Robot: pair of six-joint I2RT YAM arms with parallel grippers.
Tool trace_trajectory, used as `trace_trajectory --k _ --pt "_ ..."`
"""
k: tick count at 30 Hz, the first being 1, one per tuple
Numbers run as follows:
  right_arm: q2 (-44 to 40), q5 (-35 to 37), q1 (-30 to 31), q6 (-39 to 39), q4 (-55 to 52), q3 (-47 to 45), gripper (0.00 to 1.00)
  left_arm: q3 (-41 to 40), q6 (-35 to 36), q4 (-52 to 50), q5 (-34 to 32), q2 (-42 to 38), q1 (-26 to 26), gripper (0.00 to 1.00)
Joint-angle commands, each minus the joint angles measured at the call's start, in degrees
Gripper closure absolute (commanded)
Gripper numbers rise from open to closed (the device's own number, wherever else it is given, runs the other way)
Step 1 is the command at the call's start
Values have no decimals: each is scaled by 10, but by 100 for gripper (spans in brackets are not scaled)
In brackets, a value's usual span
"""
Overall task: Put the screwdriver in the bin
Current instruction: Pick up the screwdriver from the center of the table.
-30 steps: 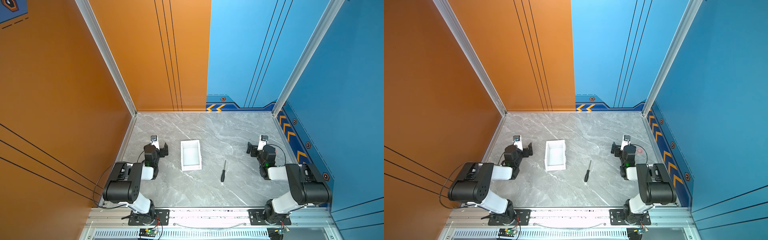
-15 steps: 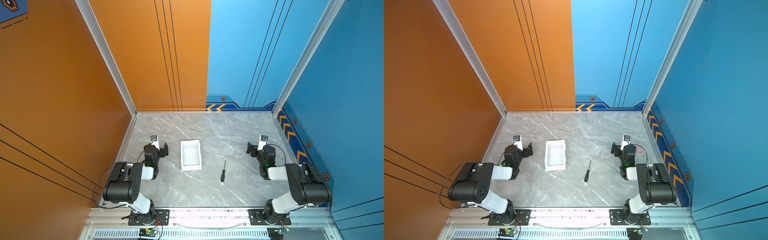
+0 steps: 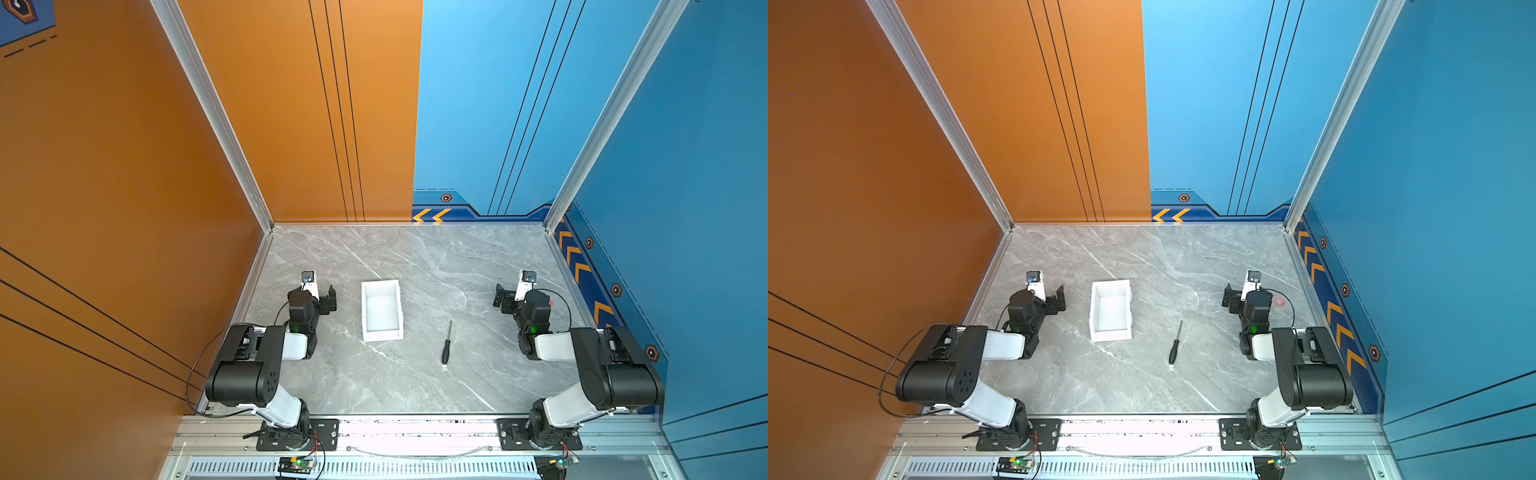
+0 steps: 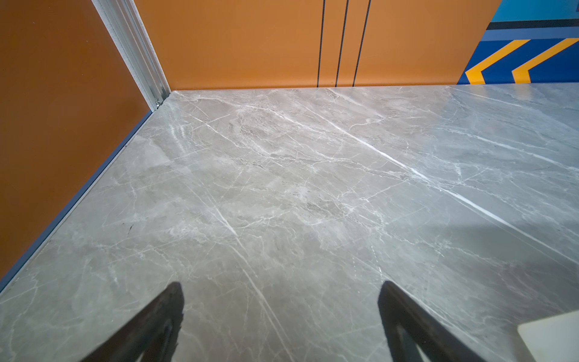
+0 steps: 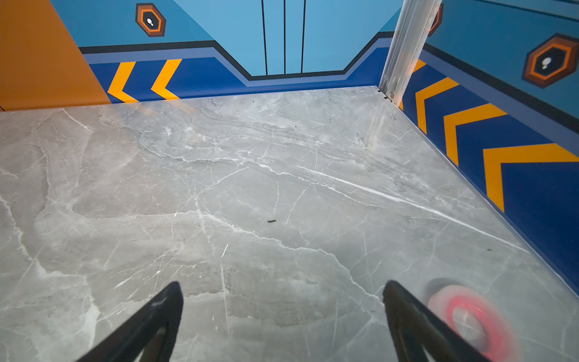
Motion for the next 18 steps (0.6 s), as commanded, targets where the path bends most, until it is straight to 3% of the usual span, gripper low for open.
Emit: trace_trajectory --k 1,10,15,18 --pt "-28 52 2 19 -64 29 0 19 14 -46 -4 -27 -4 2" --pt "-163 83 3 71 -342 111 0 114 43 -308 10 -127 -18 2" --pt "-254 76 -14 256 -564 185 0 223 80 -541 27 -169 -36 2" --pt "-293 -71 -51 315 -624 205 0 317 88 -710 48 -170 -50 2"
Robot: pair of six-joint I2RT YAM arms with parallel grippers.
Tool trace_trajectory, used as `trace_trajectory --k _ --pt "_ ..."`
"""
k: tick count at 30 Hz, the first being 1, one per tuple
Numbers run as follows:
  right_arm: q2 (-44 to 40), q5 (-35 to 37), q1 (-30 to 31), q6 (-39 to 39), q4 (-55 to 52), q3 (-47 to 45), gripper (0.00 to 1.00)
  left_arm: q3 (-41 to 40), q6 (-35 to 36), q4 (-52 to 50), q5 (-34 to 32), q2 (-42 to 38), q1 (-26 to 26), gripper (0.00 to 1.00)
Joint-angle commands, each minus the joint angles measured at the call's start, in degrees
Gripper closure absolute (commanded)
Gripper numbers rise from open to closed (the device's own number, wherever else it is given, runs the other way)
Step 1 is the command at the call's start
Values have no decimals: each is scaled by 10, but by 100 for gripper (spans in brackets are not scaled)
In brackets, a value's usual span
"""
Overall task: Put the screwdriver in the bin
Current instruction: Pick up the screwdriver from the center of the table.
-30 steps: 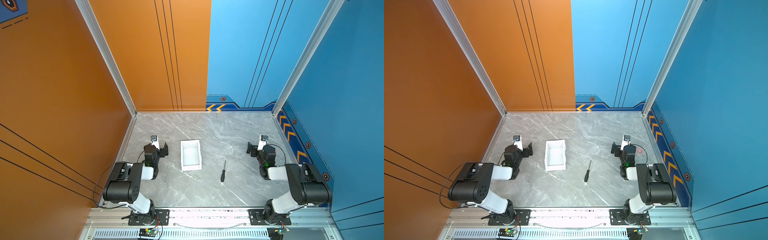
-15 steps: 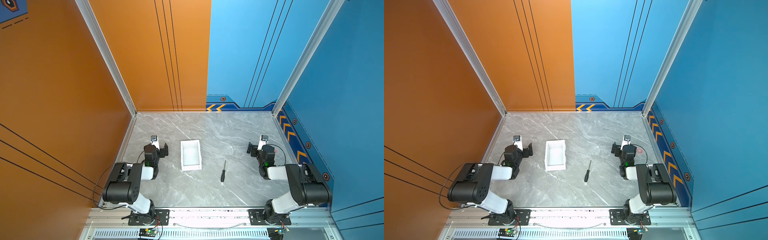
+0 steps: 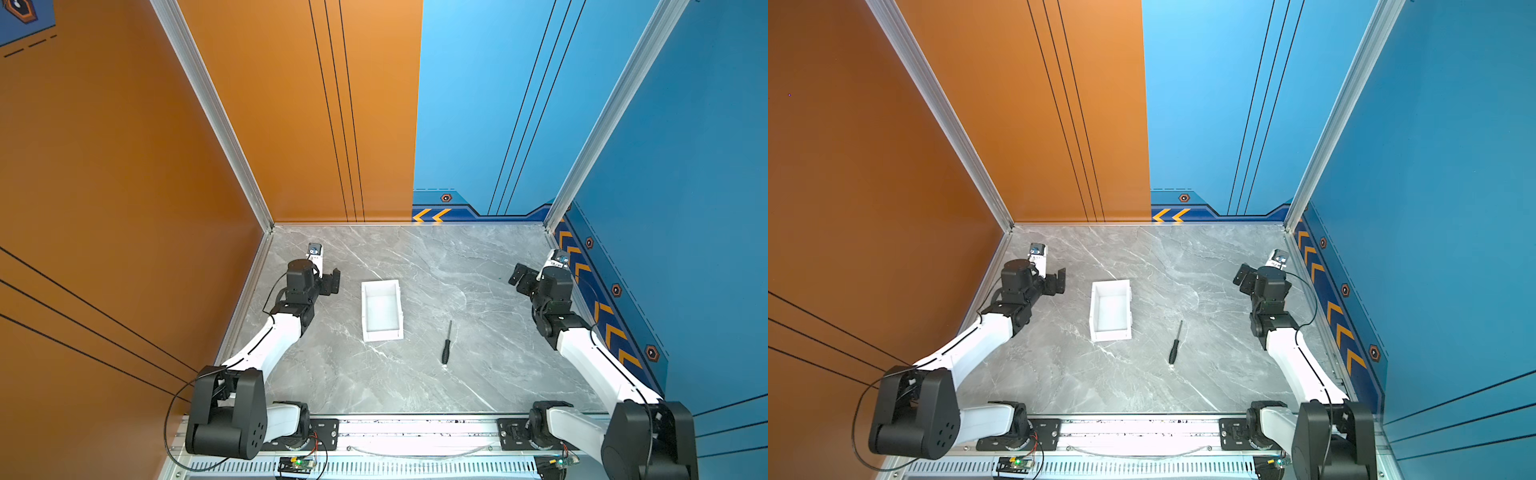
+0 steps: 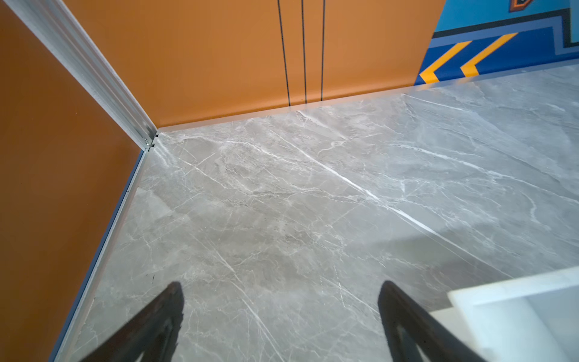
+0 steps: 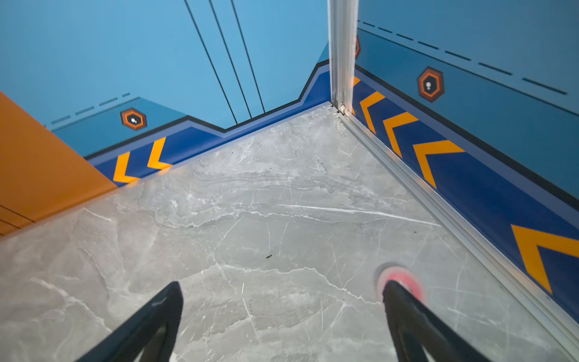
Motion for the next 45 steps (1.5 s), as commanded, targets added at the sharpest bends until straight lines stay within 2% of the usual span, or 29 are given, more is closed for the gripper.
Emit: trace_trajectory --k 1,6,10,12,14,18,21,26,29,36,45 --pt "-42 -102 -10 114 -153 24 0 93 22 -260 29 -6 -16 2" --pt "-61 -14 123 96 -325 105 0 225 9 -441 48 29 -41 2" --pt "-25 39 249 129 -450 152 9 261 -20 -498 68 35 -54 2" --pt "-15 49 304 157 -473 147 15 255 -23 -502 87 22 -57 2" --pt "-7 37 349 185 -475 134 27 245 -21 -503 93 7 -62 2" --pt "22 34 434 235 -481 110 35 239 -26 -510 107 -14 -70 2" --pt "47 49 482 265 -486 102 34 238 -24 -513 117 -32 -71 2" --pt "108 66 524 290 -486 104 34 259 3 -535 104 -51 -72 2" --pt "152 64 530 299 -485 111 38 291 9 -565 94 -47 -69 2" --pt "243 56 551 298 -478 151 42 322 -21 -585 120 -57 -64 2" --pt "285 37 554 310 -441 151 47 341 -33 -591 124 -59 -64 2"
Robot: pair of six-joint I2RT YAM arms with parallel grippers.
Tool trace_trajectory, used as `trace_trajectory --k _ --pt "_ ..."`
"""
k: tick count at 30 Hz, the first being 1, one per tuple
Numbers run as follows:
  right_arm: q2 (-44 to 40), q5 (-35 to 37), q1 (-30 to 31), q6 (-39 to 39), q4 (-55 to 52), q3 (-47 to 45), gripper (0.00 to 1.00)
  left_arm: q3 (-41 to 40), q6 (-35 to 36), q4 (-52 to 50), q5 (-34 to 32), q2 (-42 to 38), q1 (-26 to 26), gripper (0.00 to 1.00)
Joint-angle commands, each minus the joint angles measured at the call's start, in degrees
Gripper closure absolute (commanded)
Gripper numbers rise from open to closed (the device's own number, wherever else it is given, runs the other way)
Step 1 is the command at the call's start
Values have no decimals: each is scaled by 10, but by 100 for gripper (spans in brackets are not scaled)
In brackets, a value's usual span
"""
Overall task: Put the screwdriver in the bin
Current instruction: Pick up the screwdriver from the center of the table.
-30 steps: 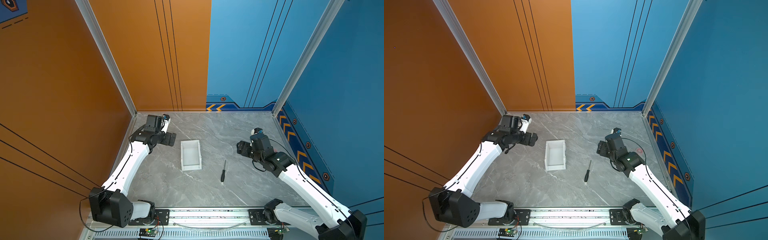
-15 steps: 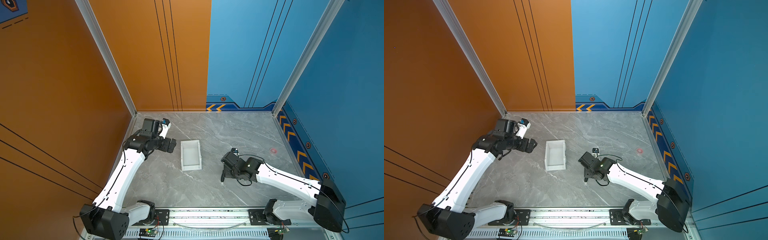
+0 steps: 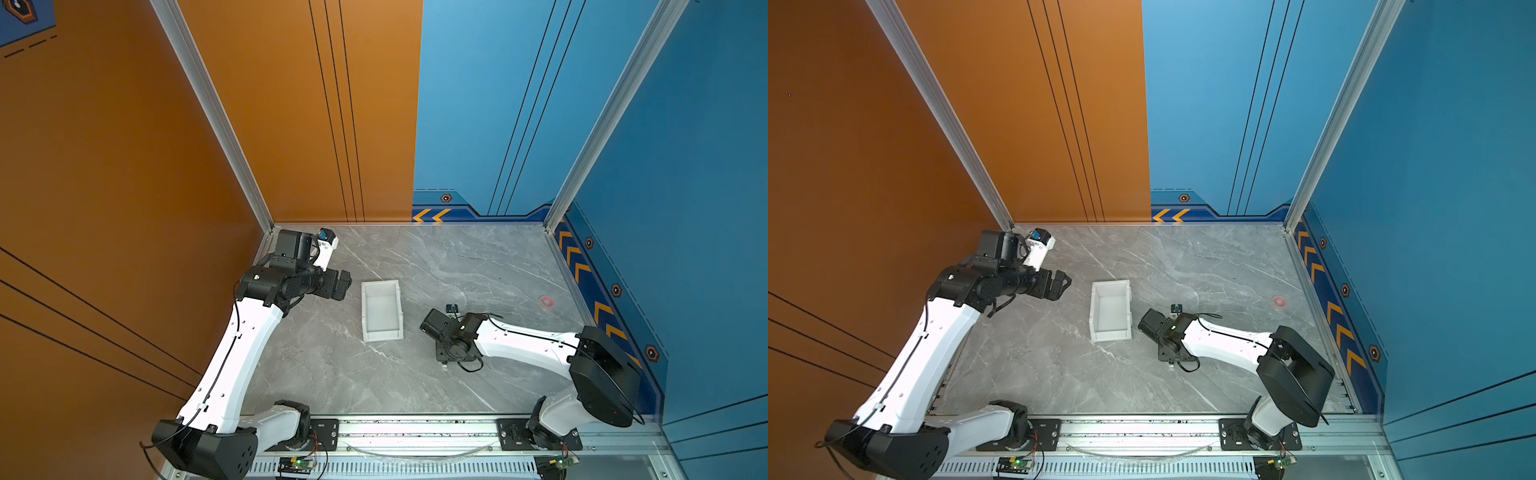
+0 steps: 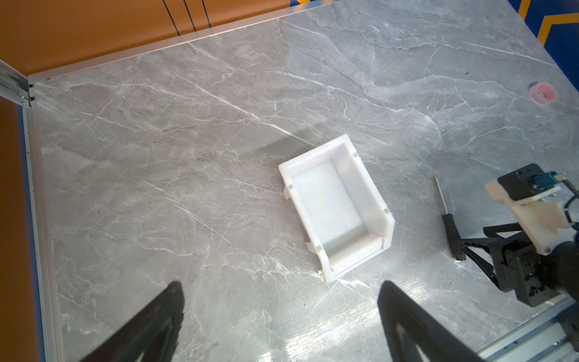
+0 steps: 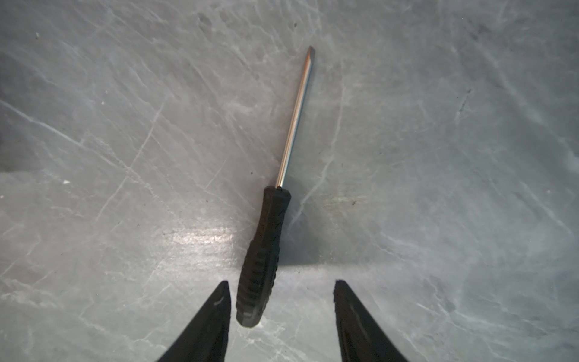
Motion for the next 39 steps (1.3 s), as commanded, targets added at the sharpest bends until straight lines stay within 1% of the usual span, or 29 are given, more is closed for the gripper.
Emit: trace_trajectory --k 1,11,18,30,39 --pt "14 -3 2 18 8 7 48 10 -6 -17 8 -8 5 2" --pt "39 -13 1 23 24 2 54 10 -22 -17 30 -17 6 2" --pt "53 -18 0 24 29 -5 57 9 -22 -16 33 -14 9 2" --pt "52 -37 -6 28 49 -28 63 6 -24 -16 33 -11 12 2" --pt "41 -40 -7 28 58 -43 73 6 -21 -16 26 -9 12 2"
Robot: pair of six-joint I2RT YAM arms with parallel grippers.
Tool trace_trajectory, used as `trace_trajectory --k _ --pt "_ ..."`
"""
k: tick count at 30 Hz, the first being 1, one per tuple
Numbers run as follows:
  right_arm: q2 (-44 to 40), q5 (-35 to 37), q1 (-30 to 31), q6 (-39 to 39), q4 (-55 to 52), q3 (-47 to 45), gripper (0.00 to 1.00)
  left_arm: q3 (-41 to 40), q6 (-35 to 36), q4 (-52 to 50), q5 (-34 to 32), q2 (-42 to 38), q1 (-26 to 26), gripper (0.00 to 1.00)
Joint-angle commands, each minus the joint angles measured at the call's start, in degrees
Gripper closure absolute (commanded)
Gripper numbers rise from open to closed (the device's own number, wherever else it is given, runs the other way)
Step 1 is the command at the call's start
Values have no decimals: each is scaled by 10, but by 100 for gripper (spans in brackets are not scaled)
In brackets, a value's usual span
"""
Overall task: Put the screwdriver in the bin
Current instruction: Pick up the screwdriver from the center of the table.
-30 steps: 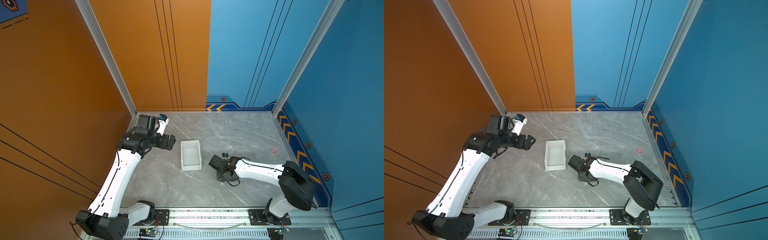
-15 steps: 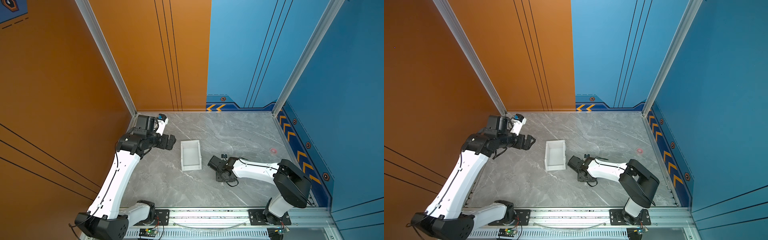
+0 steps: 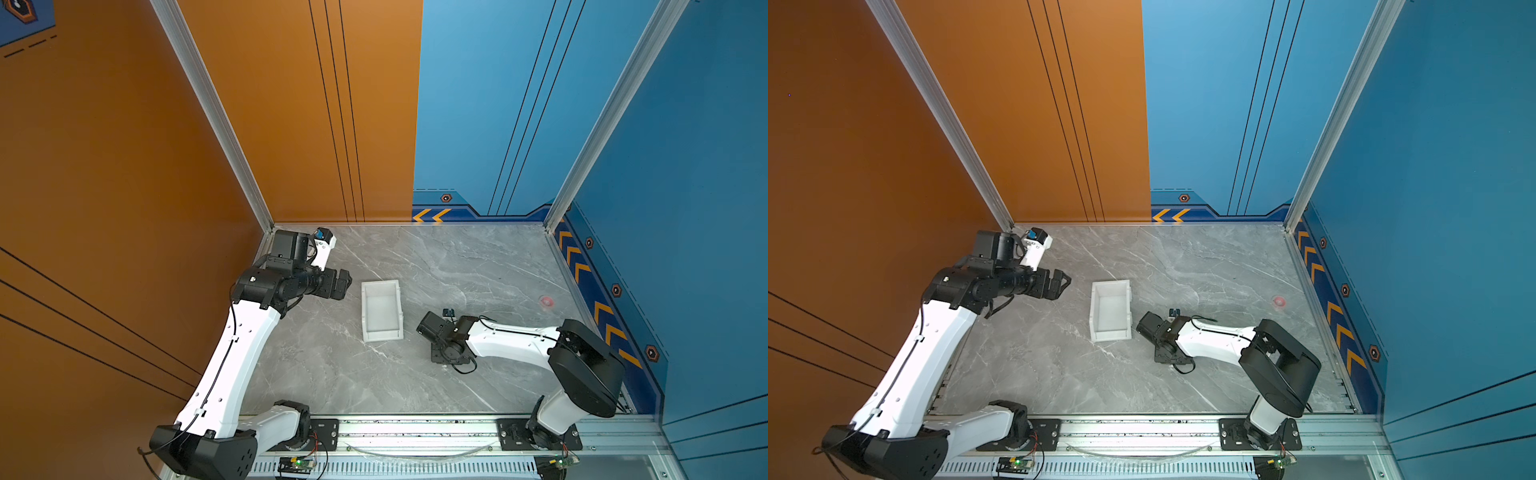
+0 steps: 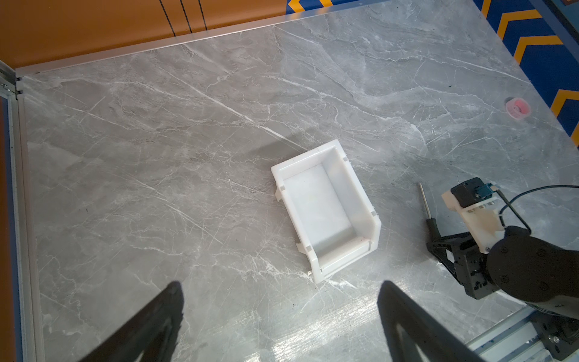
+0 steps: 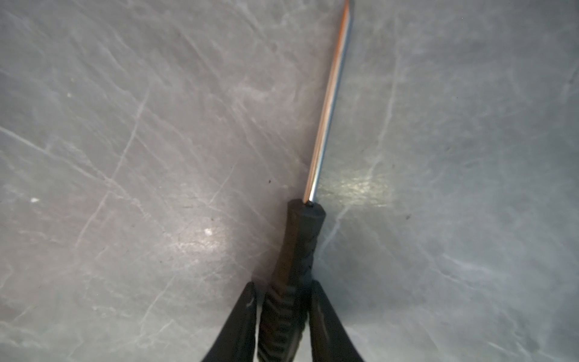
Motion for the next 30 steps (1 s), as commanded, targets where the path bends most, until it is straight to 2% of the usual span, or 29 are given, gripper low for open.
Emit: trace_trajectory --k 1,8,21,25,30 --pt "-4 -7 -4 5 -10 -23 75 5 -1 -13 3 -1 4 2" --pt "-34 0 -7 -6 -10 -26 81 -5 28 -11 -38 -6 -2 2" --pt "-111 -6 -36 -46 -21 -14 82 -42 52 -11 -45 -9 -3 2" --pt "-122 23 -38 -71 -50 15 82 -50 58 -11 -38 -12 -3 2" --pt "-107 25 -41 -106 -82 73 82 -54 64 -11 -35 -15 -4 2"
